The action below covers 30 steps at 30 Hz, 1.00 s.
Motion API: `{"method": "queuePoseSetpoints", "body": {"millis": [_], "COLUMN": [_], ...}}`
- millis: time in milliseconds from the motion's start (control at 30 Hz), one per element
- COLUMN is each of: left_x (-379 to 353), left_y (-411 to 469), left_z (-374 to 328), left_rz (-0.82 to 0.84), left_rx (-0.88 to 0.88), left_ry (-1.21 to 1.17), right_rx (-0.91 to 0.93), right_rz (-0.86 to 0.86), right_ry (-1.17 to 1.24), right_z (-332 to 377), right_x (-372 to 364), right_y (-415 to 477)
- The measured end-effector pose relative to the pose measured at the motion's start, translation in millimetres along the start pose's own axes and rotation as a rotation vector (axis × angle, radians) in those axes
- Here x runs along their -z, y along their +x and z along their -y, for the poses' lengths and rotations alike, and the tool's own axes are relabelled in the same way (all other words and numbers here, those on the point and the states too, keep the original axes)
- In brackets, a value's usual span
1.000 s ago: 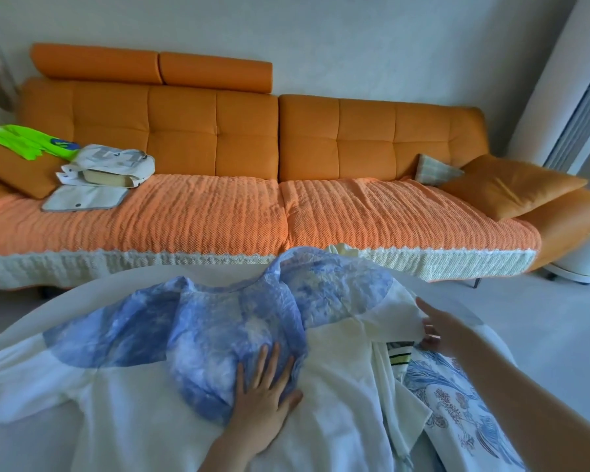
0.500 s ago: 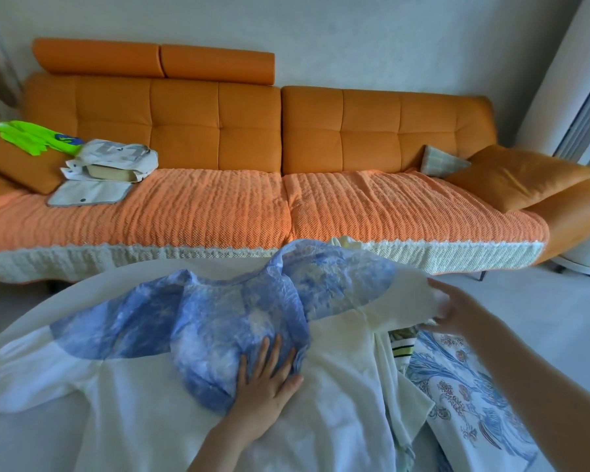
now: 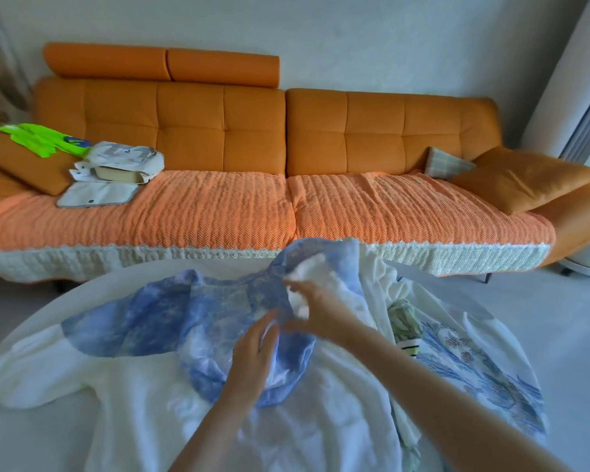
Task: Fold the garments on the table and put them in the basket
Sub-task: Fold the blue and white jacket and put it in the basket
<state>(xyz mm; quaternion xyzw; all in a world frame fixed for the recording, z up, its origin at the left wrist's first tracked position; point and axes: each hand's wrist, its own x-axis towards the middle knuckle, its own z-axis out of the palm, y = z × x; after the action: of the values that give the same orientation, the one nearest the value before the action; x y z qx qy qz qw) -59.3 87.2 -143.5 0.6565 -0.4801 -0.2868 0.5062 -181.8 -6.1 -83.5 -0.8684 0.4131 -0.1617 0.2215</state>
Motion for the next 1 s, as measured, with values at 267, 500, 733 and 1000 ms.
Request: {"method": "queuePoseSetpoints", "body": {"millis": [267,500,733,1000], "left_x": [15.5,-22.4,-47.4,-46.3], "left_y": [6.6,33.9,63.6,65.2], "left_z": [9.6,-2.4,-9.2,-2.6], "left_rz": [0.006,0.032,-0.016,-0.191], "left_rx": [0.083,0.28,0.505,0.303], "left_ry": [-0.08,-0.286,-0.364,-0.524], "right_rx": [-0.127,-0.088,-0.116,0.252], "right_rz": [-0.14,-0.229,-0.109,-0.448], "right_ry": [0.131,0.008,-0.118,-0.468], "right_z": [-43.2,-90.5,-116.8,-106.7], "right_x": [3.2,24.4,19.8,1.6], "right_y": [-8.5,-27.4,-51.7,-63.3]}}
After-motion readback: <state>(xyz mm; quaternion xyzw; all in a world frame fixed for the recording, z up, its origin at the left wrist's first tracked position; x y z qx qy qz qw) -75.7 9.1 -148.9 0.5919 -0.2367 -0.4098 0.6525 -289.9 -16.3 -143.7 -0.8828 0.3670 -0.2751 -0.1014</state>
